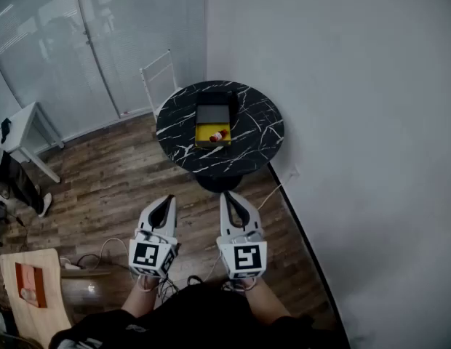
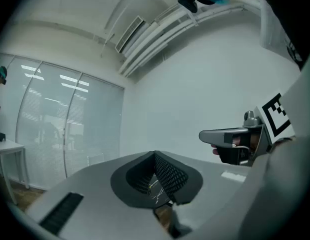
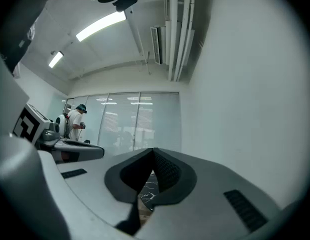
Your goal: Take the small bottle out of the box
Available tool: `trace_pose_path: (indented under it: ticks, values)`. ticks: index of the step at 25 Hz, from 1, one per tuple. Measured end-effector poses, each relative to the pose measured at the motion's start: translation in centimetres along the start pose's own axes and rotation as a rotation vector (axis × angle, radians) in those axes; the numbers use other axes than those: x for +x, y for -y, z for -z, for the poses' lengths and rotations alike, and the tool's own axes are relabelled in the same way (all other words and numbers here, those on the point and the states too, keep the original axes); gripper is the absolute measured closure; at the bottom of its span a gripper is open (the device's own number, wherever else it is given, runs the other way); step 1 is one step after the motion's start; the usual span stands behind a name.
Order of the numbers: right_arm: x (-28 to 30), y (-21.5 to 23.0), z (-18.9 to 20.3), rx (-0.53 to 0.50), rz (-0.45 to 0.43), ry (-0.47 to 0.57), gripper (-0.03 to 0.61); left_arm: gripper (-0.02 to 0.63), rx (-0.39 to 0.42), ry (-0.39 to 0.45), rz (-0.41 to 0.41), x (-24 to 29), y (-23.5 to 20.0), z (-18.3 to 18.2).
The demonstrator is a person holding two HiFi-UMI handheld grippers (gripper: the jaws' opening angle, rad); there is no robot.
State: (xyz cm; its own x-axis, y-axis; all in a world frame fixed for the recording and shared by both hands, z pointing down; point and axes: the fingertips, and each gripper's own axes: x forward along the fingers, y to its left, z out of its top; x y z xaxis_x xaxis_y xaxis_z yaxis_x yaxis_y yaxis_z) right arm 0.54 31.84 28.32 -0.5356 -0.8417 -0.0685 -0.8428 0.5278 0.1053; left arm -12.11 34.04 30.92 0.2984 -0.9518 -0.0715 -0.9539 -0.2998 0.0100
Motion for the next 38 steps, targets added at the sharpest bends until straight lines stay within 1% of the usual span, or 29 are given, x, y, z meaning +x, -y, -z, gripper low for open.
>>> trace_pose_path:
  ticks: [3,6,9,12,15,20,23,26,30,33,38]
  values:
    - [0.2,-0.9,0.7,-0.001,-0.009,-0.018,0.583,0.615,-0.012,-0.015,-0.002,-1.0,-0.6,0.6]
    - [0.5,-2.1,1.2,0.006,-0.027,-0.029,0.583,0.615,-0.042,-0.035,-0.003,-1.9,-1.6,1.3]
    - [0.7,-3.5,1.5,-0.007,-0.031,-0.045,0.583,0.615,-0.051,-0.06,0.009,-2.7,-2.7,1.7]
    - [1.0,-4.9,2.2,-0.031,-0.043,-0.059,0.583,0.615,-0.083,-0.066,0.007,-3.5,-3.6,2.6]
    - [1.4,-5.8,2.8,-0.033,-0.049,-0.084,0.583,0.615,-0.107,-0.082,0.006,-4.1,-4.2,3.5]
    - [3.3,-6.1,3.9,-0.048,-0.073,-0.115,0.583,0.615,-0.128,-0.093,-0.003,-3.5,-5.9,4.8]
    - [4.9,-6.3,4.6,-0.041,-0.094,-0.131,0.583,0.615,-0.117,-0.112,-0.016,-2.8,-7.2,5.2]
    - [7.6,-5.4,5.7,-0.011,-0.098,-0.138,0.583,0.615,-0.121,-0.102,-0.012,-1.0,-8.4,5.8]
    - [12.1,-3.9,6.8,0.018,-0.109,-0.123,0.583,0.615,-0.104,-0.129,-0.02,2.7,-11.0,6.3]
    - [15.4,-2.2,7.0,0.023,-0.116,-0.122,0.583,0.615,-0.074,-0.143,0.008,6.6,-12.6,6.1]
    - [19.7,1.5,8.4,0.014,-0.121,-0.167,0.583,0.615,-0.083,-0.178,0.031,12.4,-14.1,7.2]
